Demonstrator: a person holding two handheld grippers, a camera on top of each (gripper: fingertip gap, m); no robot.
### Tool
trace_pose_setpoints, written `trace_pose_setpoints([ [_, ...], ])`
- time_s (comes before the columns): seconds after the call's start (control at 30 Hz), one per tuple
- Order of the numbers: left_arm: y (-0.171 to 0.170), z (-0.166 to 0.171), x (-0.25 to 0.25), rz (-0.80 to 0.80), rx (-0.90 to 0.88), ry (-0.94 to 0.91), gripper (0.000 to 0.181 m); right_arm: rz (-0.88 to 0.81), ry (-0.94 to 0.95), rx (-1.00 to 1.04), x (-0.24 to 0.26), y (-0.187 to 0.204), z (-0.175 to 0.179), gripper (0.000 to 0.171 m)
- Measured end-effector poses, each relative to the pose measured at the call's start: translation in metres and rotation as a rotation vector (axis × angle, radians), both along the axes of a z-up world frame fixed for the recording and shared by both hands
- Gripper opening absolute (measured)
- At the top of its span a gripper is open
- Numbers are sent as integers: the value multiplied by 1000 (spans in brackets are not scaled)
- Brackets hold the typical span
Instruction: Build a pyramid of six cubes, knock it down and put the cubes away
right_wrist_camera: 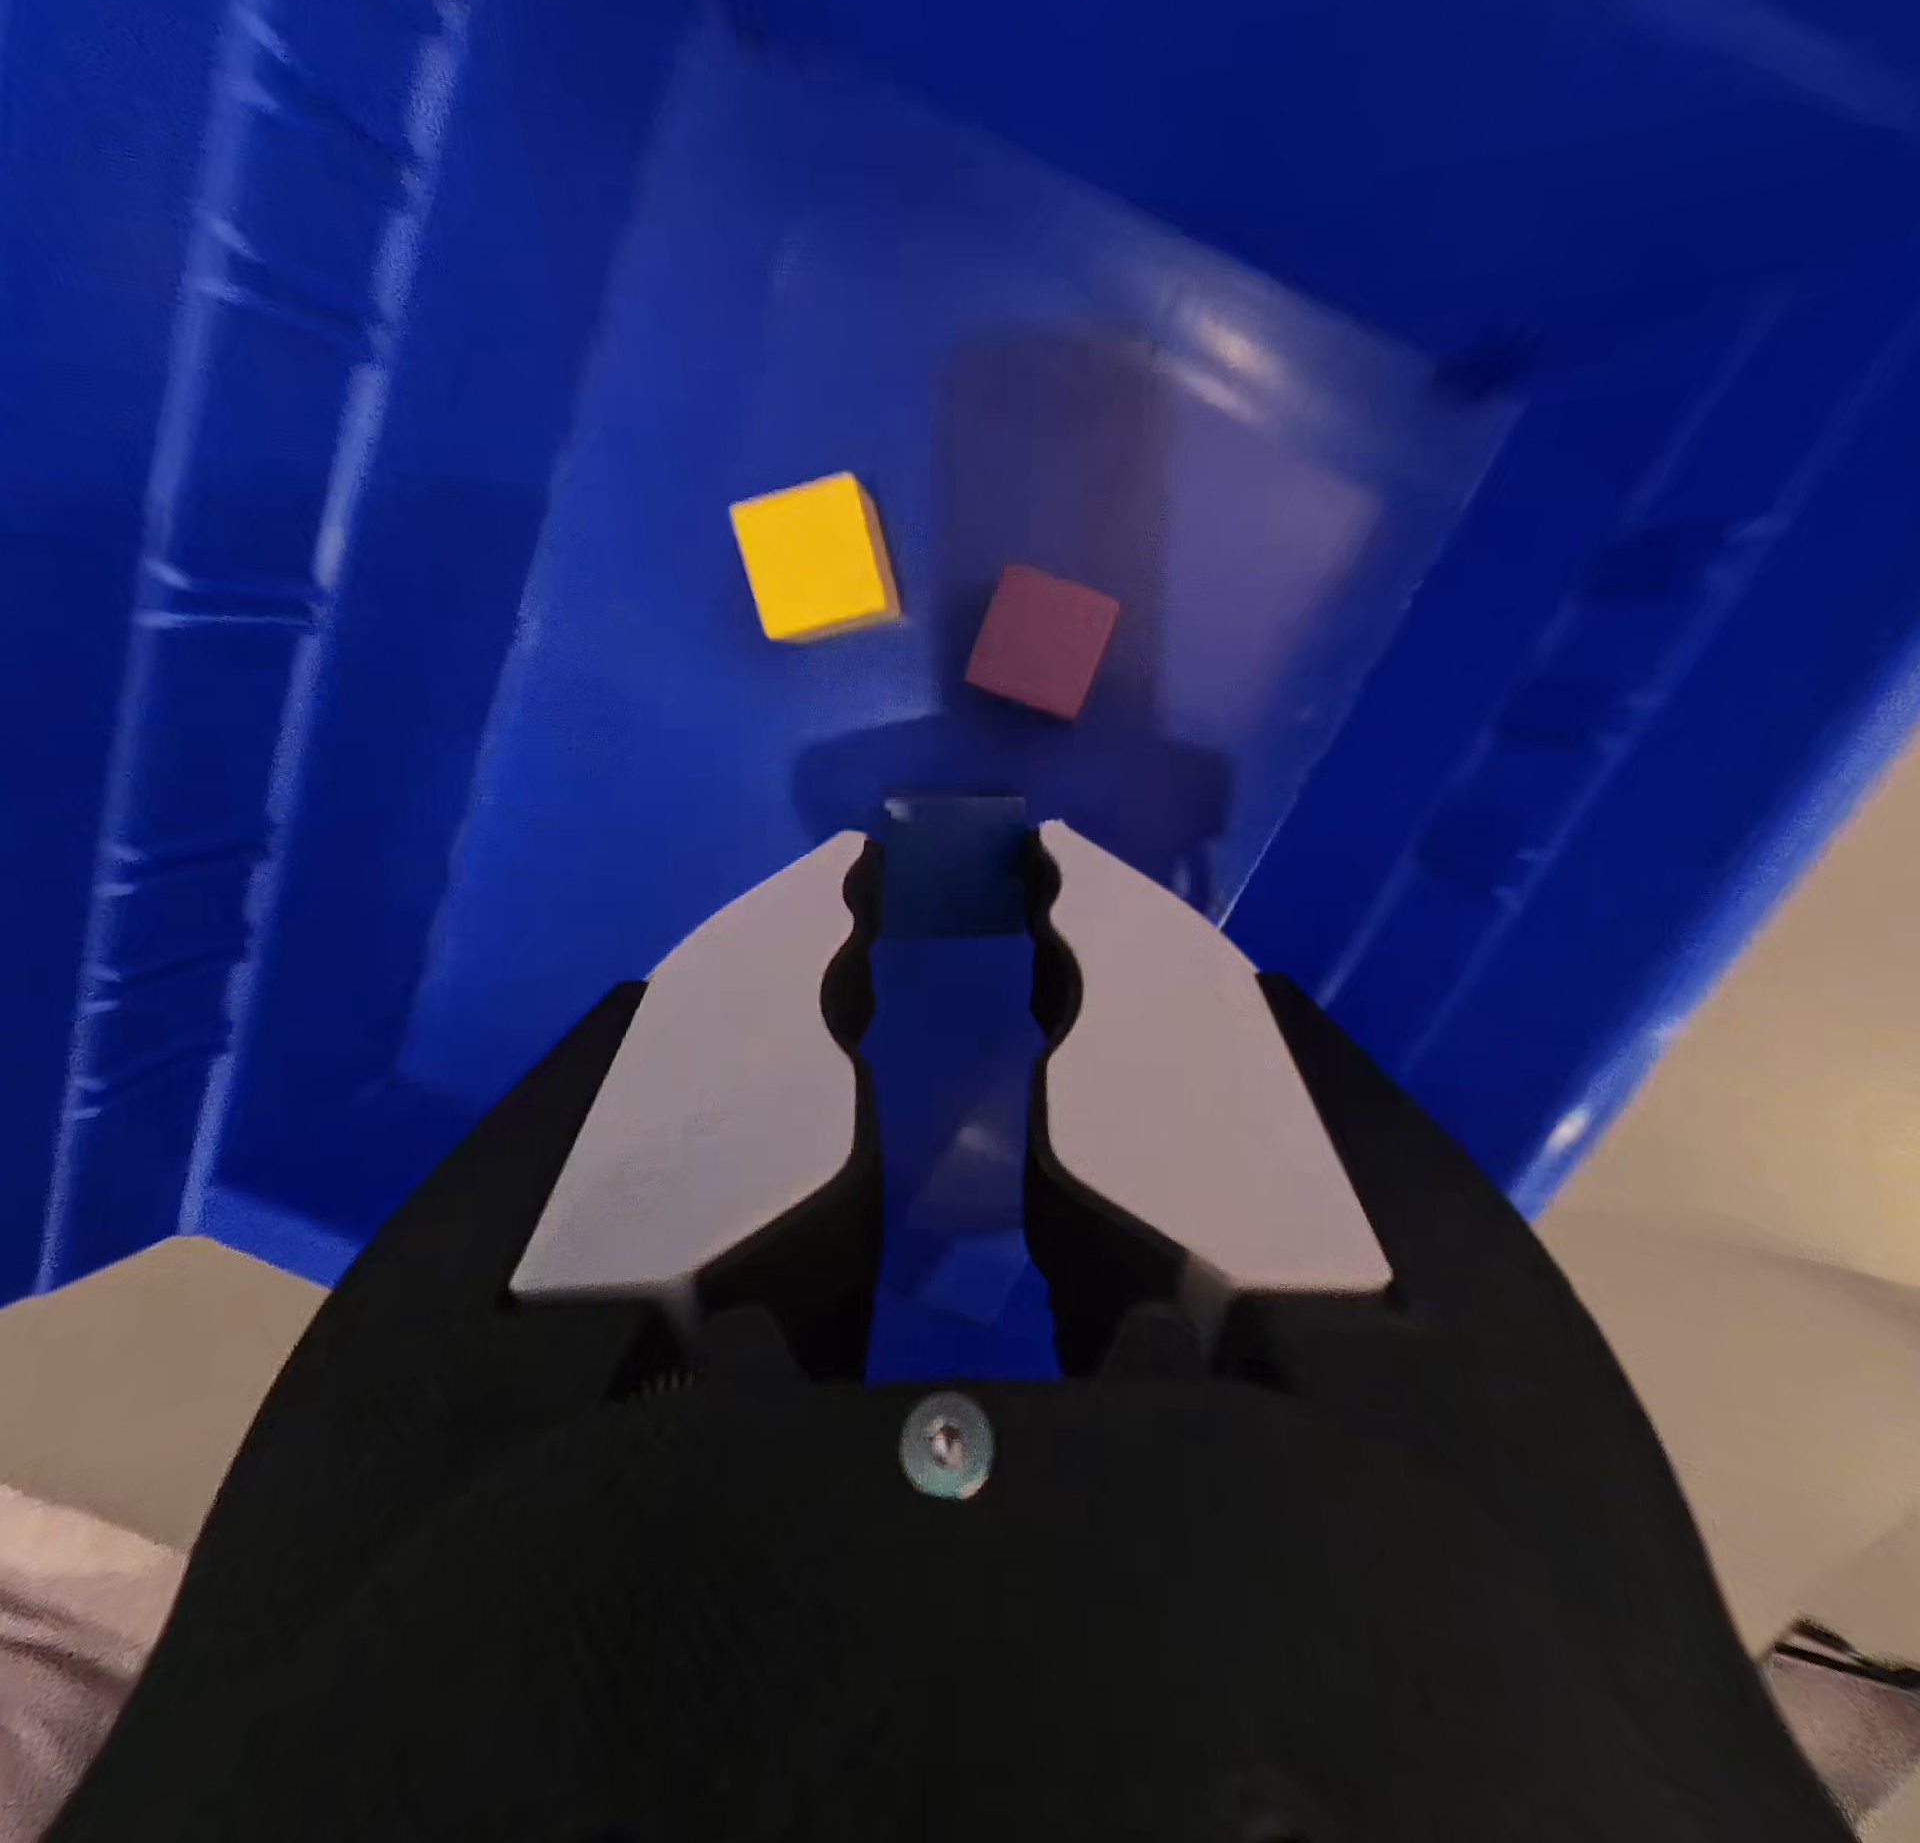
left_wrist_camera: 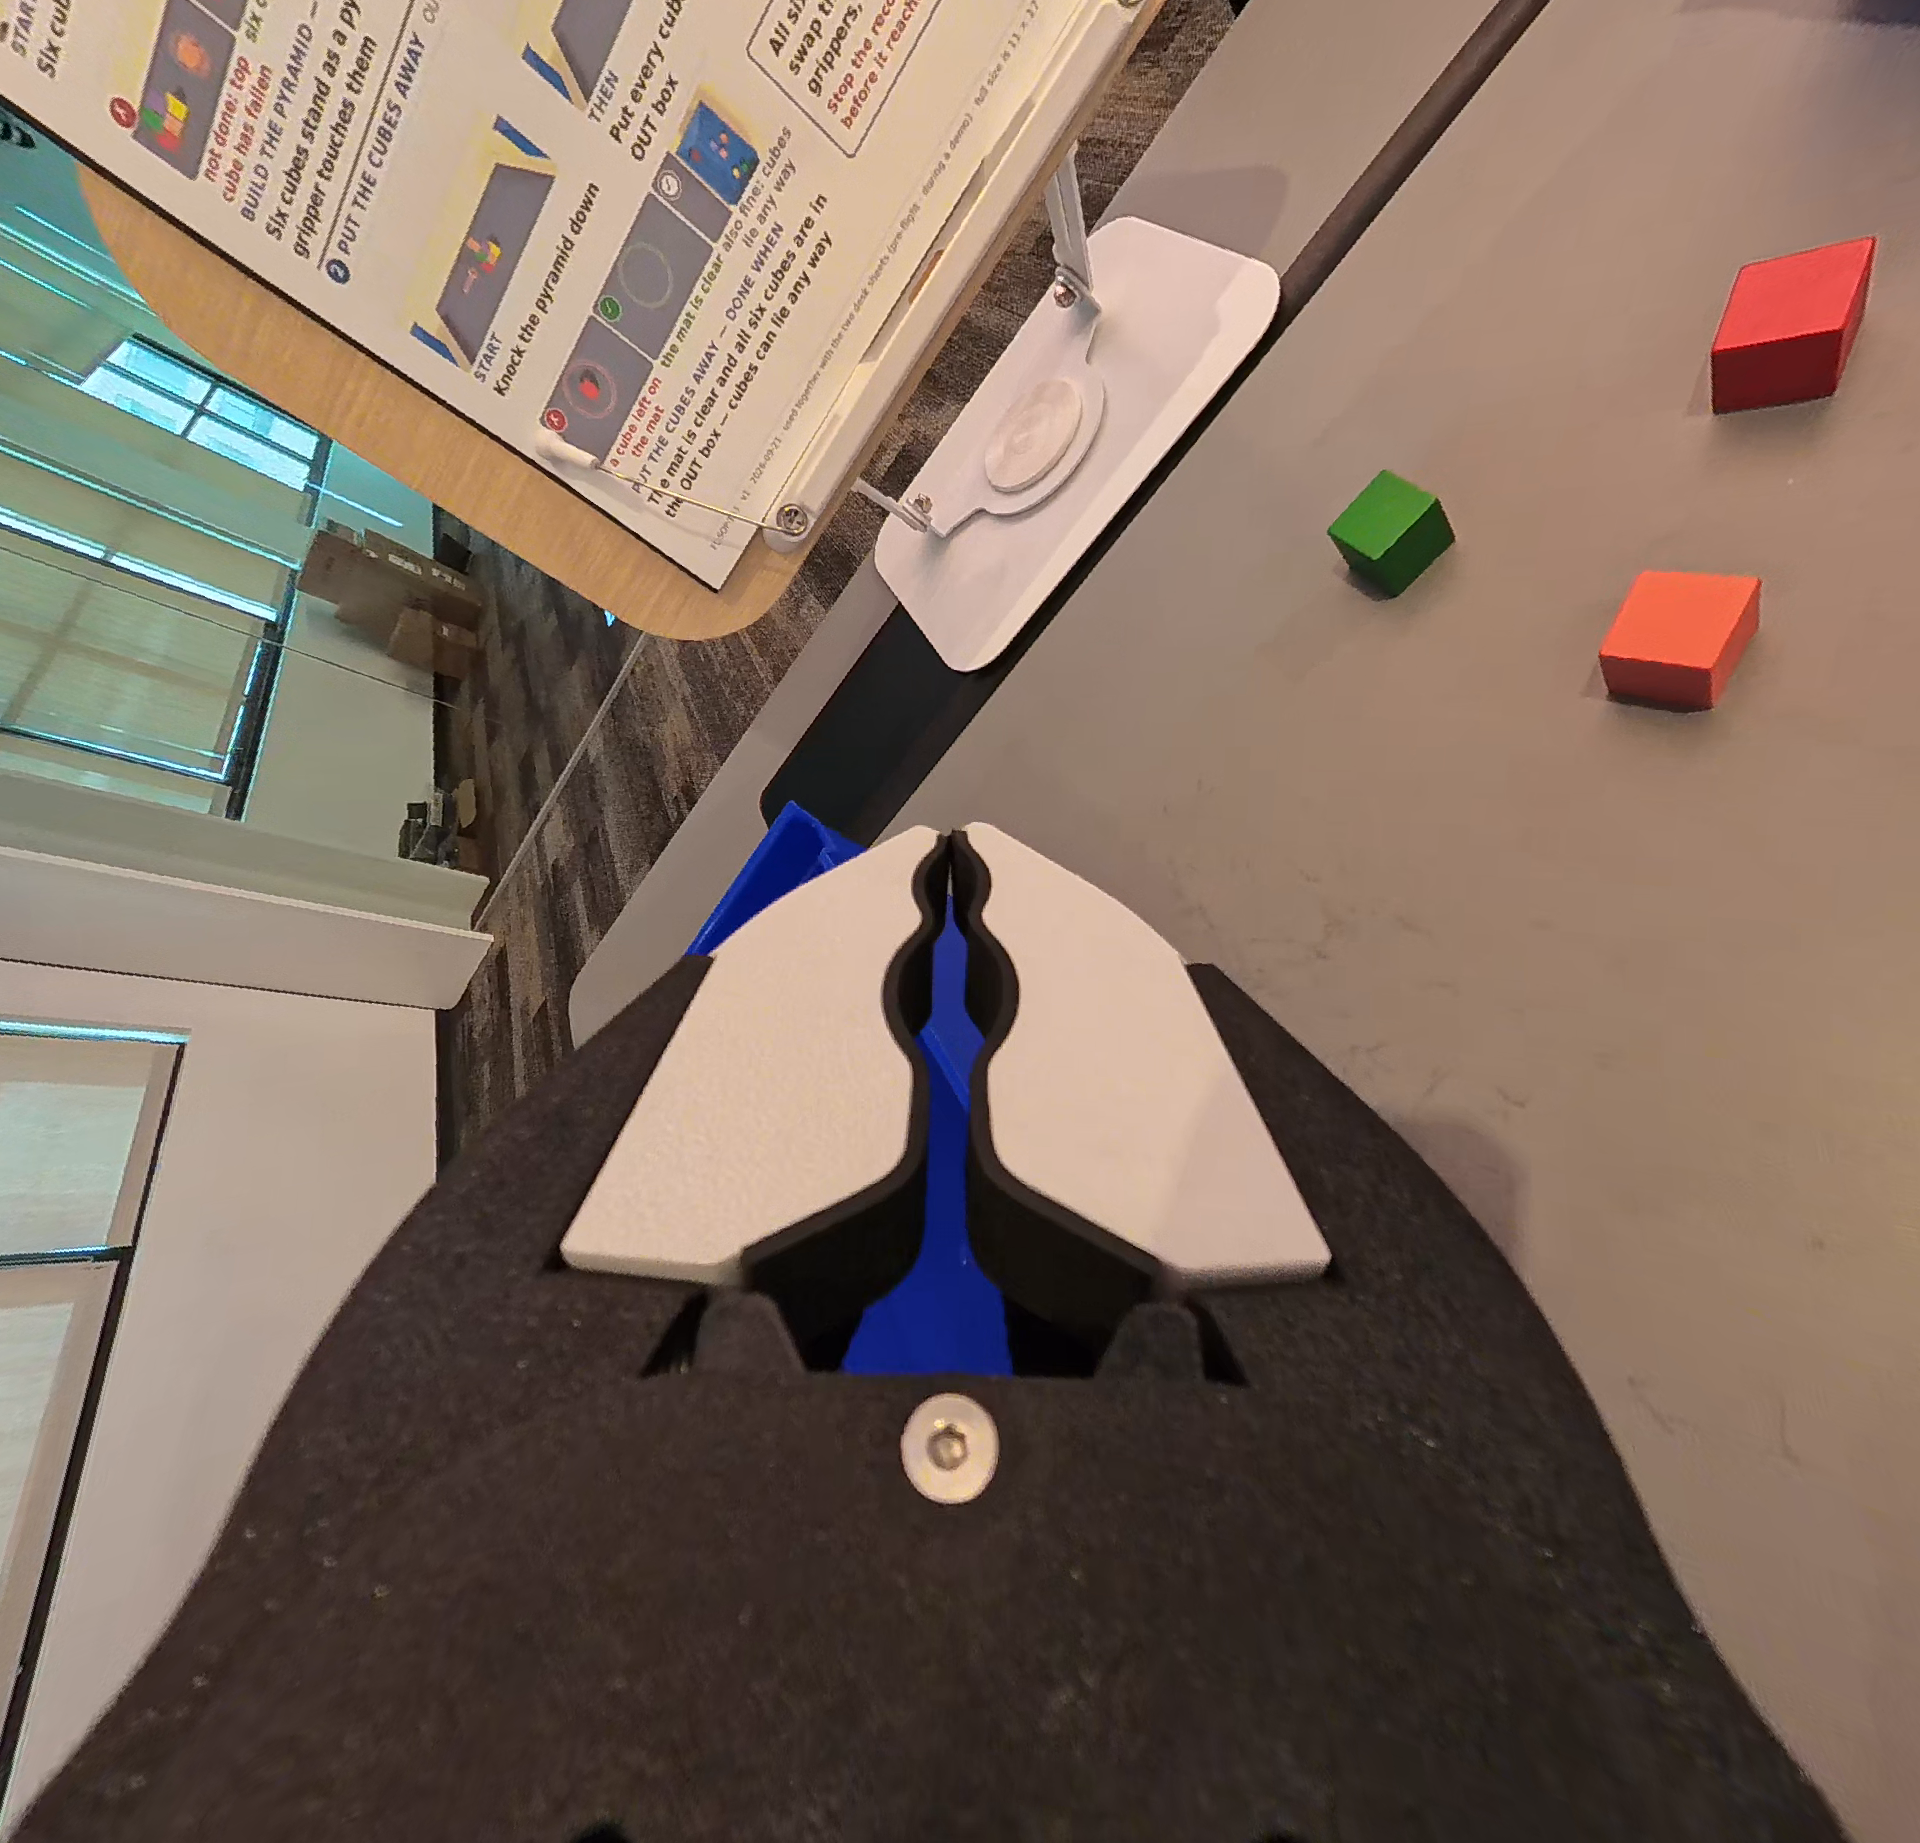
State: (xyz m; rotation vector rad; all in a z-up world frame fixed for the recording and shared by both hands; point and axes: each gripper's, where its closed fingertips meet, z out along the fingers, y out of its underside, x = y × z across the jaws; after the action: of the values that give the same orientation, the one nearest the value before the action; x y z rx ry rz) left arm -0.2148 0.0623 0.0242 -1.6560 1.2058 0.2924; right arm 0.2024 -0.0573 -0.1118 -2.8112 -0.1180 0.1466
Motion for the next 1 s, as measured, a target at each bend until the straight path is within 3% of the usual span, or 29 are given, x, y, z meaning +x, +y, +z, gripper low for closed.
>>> trace_pose_setpoints([
  [0.1, 1, 1, -1, 2, -2, -7, 0, 18, -20, -65, 7, -5, -19, 29],
  [0.33, 1, -3, 0, 1, -9, 8, 0, 4, -109, -81, 17, -4, -21, 36],
  [0.43, 1, -3, 0, 3, -6, 9, 0, 4, -94, 56, 4, 7, 15, 35],
  [0.5, 1, -3, 0, 4, -7, 7, 0, 58, -119, 264, -18, 24, 62, 36],
  [0.6, 2, -3, 0, 6, -8, 7, 0, 205, -51, 624, -90, 49, 133, 43],
  [0.67, 1, -4, 0, 4, -11, 11, 0, 295, 80, 758, -150, 59, 154, 44],
  [0.73, 0, -5, 1, 2, -12, 19, 0, 320, 179, 750, -196, 69, 145, 45],
  [0.8, -2, -4, 2, -1, -10, 19, 0, 280, 174, 655, -217, 80, 114, 46],
  [0.9, -2, -3, 3, -5, -10, 13, 0, 250, -10, 471, -220, 92, 55, 48],
  [1.0, -2, -5, 3, -4, -16, 19, 0, 239, -200, 371, -213, 99, 22, 46],
])
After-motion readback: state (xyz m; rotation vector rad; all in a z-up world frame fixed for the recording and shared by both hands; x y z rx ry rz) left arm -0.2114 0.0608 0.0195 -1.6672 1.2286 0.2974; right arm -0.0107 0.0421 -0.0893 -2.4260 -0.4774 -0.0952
